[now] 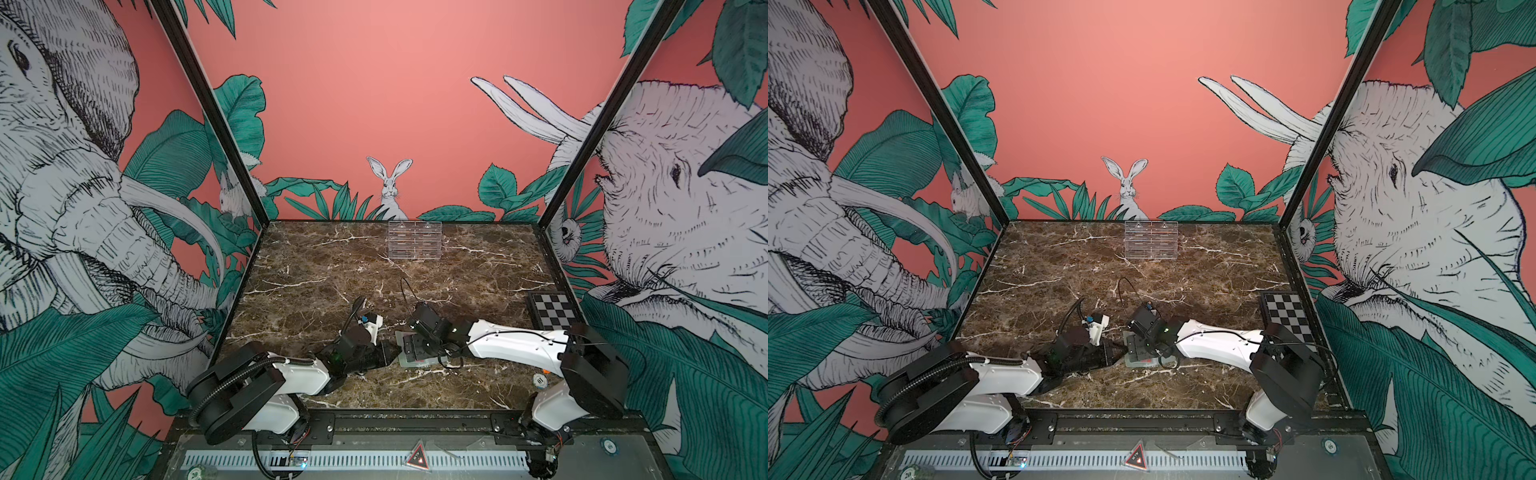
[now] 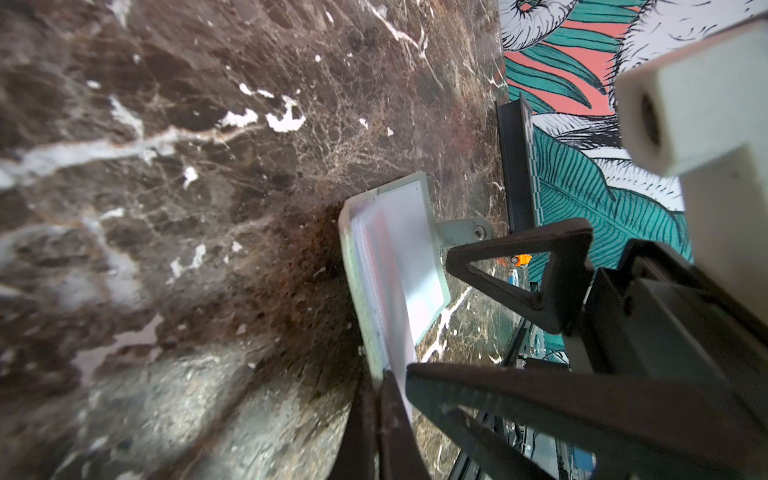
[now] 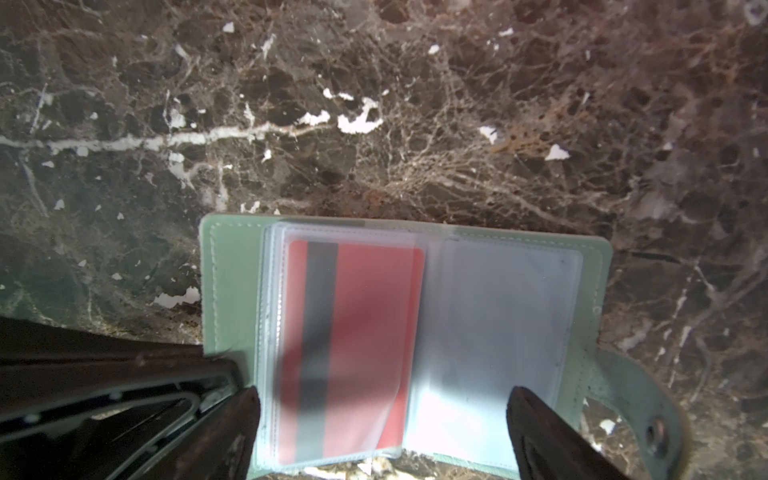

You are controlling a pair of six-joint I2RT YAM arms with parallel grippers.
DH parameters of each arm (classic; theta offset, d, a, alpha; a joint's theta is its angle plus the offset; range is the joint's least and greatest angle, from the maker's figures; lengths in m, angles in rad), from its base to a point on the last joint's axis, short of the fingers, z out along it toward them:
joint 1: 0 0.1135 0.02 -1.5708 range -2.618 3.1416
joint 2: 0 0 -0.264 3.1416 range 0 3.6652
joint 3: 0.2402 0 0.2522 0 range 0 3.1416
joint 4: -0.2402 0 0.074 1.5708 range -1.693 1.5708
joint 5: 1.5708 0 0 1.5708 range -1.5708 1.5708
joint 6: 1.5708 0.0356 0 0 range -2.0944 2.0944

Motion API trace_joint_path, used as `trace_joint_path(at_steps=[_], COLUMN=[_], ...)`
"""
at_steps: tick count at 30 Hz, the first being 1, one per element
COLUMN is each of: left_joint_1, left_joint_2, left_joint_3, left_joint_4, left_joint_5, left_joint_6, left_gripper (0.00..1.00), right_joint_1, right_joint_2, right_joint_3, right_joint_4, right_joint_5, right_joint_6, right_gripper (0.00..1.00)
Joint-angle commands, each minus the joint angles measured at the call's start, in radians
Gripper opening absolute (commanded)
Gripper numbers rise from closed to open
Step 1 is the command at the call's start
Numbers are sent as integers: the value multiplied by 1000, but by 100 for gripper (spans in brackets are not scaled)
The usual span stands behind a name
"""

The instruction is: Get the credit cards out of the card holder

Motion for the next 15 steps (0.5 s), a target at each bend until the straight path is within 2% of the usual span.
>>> trace_joint_path(at_steps=[1,15], left_joint_1=[-5,-5], left_joint_2=[-12,-8], left_joint_3=[14,18], left_joint_4=[23,20], left_joint_5=[-5,-5], left_joint_6=[12,17], left_gripper=[0,0], right_joint_1=[-3,-4], right_joint_2=[22,29], right_joint_3=[0,-8], right_joint_4=[8,-12], right_joint_5=[-1,21], right_joint_6=[-2,8], right_gripper=[91,89])
